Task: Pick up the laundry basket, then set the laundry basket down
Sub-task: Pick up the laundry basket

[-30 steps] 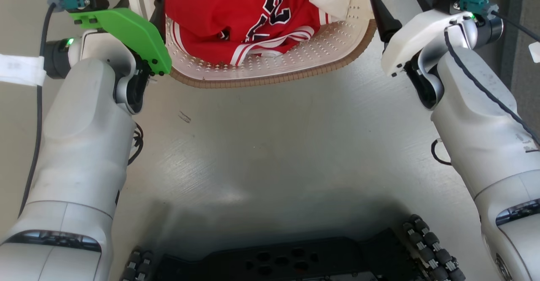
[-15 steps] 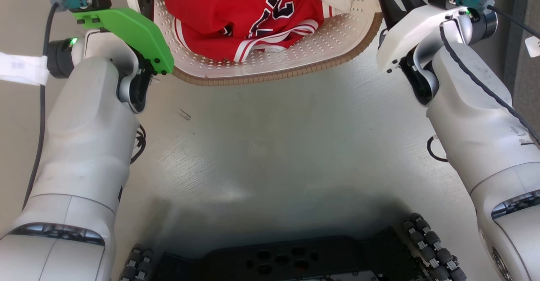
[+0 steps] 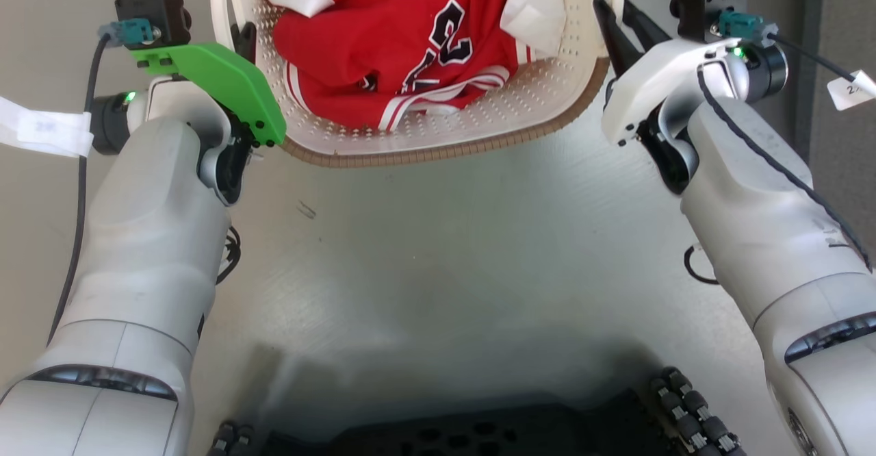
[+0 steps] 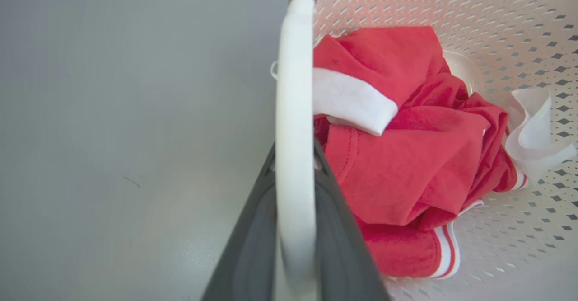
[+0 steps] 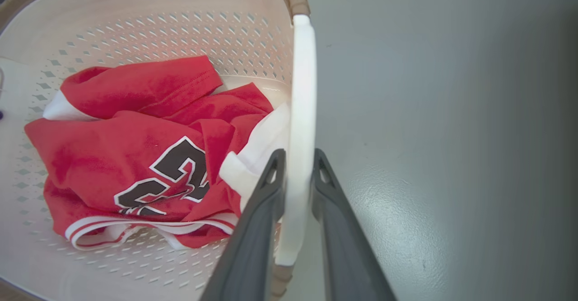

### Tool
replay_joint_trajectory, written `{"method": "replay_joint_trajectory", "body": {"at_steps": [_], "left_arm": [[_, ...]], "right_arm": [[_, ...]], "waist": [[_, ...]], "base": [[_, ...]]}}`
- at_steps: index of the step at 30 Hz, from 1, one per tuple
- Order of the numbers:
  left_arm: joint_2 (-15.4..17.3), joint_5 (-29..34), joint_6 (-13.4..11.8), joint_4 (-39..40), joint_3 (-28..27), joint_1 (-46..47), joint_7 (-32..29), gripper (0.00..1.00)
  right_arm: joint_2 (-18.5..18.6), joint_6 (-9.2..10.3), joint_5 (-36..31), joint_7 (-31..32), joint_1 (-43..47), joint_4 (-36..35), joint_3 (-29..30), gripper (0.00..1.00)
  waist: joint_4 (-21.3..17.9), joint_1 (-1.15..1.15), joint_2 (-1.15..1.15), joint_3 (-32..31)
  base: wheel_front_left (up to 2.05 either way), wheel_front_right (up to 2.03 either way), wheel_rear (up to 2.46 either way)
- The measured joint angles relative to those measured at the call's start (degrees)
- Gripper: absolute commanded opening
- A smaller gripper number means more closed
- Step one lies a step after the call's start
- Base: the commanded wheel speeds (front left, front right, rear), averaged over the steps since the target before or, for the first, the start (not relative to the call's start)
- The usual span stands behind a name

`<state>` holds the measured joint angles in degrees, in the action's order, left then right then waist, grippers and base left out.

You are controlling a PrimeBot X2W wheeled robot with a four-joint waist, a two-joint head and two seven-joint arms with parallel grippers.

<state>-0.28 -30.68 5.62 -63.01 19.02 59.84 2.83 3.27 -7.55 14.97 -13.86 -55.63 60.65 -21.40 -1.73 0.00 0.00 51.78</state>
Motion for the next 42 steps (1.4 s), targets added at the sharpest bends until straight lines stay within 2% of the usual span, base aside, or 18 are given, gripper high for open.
{"method": "replay_joint_trajectory", "body": {"at_steps": [9, 18, 30, 42], "left_arm": [[-0.24, -1.94, 0.69, -3.47, 1.00, -2.39, -0.41, 0.00], [-0.49, -5.32, 1.43, -6.32, 1.56, -5.63, -4.05, 0.00], [-0.66, -8.73, 1.52, -7.93, 2.79, -10.27, -8.44, 0.00], [-0.64, -11.58, 1.78, -9.12, 3.47, -15.86, -11.87, 0.00]], "right_arm": [[-0.93, -0.03, 2.42, -0.31, 3.11, 2.75, -1.72, 0.00], [-1.54, -0.16, 4.44, -0.09, 6.68, 5.31, -4.26, 0.00], [-1.99, -0.18, 8.83, 3.85, 11.55, 6.95, -7.30, 0.00], [-1.94, -0.18, 14.26, 8.68, 17.84, 5.59, -11.34, 0.00]], "waist": [[-0.29, 0.00, 0.00, -5.11], [-0.76, 0.00, 0.00, -11.28], [-1.21, 0.00, 0.00, -19.98], [-1.36, 0.00, 0.00, -28.84]], "base": [[0.00, 0.00, 0.00], [0.00, 0.00, 0.00], [0.00, 0.00, 0.00], [0.00, 0.00, 0.00]]}}
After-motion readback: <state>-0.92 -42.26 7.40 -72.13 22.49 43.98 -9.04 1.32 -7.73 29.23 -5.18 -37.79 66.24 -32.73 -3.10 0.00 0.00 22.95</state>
